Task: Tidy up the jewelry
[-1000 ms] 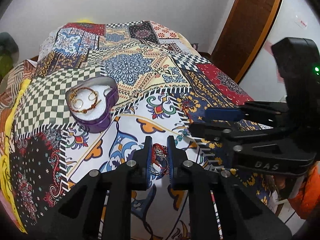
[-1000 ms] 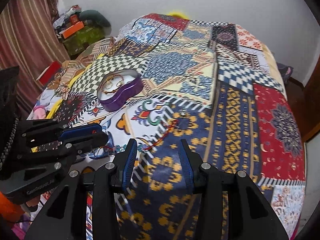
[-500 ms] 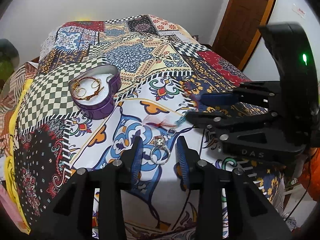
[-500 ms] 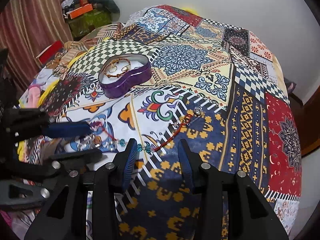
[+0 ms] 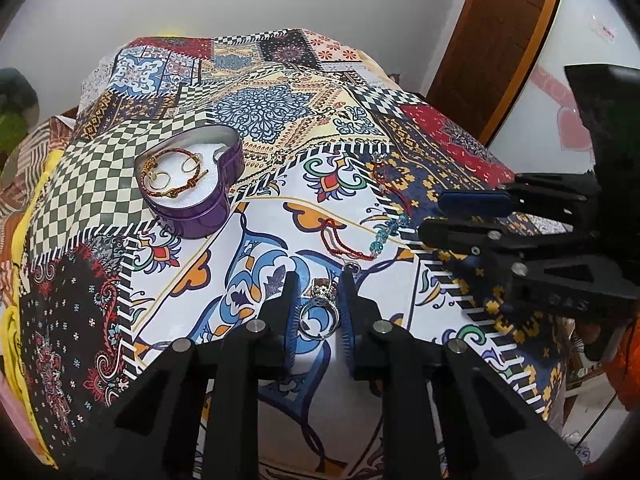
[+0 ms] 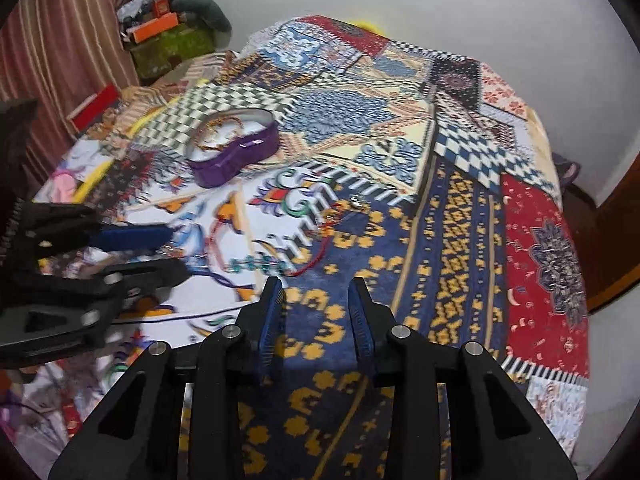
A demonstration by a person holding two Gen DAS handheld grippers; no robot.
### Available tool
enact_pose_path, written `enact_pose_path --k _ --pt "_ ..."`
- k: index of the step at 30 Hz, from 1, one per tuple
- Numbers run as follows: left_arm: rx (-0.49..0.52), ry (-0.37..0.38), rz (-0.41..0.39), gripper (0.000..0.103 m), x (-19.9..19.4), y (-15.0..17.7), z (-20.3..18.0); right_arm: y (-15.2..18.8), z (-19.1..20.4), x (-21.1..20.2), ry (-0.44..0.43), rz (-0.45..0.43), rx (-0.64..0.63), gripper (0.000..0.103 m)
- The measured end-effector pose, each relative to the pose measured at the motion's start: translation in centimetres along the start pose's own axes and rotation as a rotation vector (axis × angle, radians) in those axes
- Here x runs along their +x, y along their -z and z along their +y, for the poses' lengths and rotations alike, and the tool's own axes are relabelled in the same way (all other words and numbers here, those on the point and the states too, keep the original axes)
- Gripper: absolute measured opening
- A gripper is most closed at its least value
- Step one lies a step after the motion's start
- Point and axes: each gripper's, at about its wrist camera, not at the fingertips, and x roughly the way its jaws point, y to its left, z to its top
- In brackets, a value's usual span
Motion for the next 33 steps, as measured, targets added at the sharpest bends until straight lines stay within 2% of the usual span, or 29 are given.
enact_pose_path --k 4,12,15,22,23,26,33 --pt "-0.010 -0.002 -0.015 0.018 -0.4 0.0 0.3 -0.8 1.3 0.1 -0.003 -0.019 -0.024 0.032" --pt "-0.029 -0.027 -0.036 0.018 -1.2 0.1 1.4 -1.5 1.9 2.9 -0.042 0.038 -0.027 0.032" --pt "-0.038 -0.033 -0.039 0.018 -1.3 0.1 1.8 -1.2 2.3 2.8 -0.027 0.034 -0.059 0.032" --pt "-0.046 -0.043 -0.049 0.018 -1.8 0.1 1.8 -0.6 2.8 2.3 -0.044 0.034 -0.083 0.013" --pt "-0.046 -0.045 -0.051 0.018 -1.9 0.1 1.7 -0.4 2.9 2.3 -0.042 0.036 -0.089 0.006" --pt "-0.046 -0.050 -0.059 0.018 -2.3 -0.1 1.6 -0.3 3.3 2.1 -0.015 0.028 -0.092 0.007" --pt "-0.052 -0.064 -0.090 0.018 -3.6 -0.4 1.7 -1.2 2.7 0.2 -0.020 -0.019 -0.041 0.006"
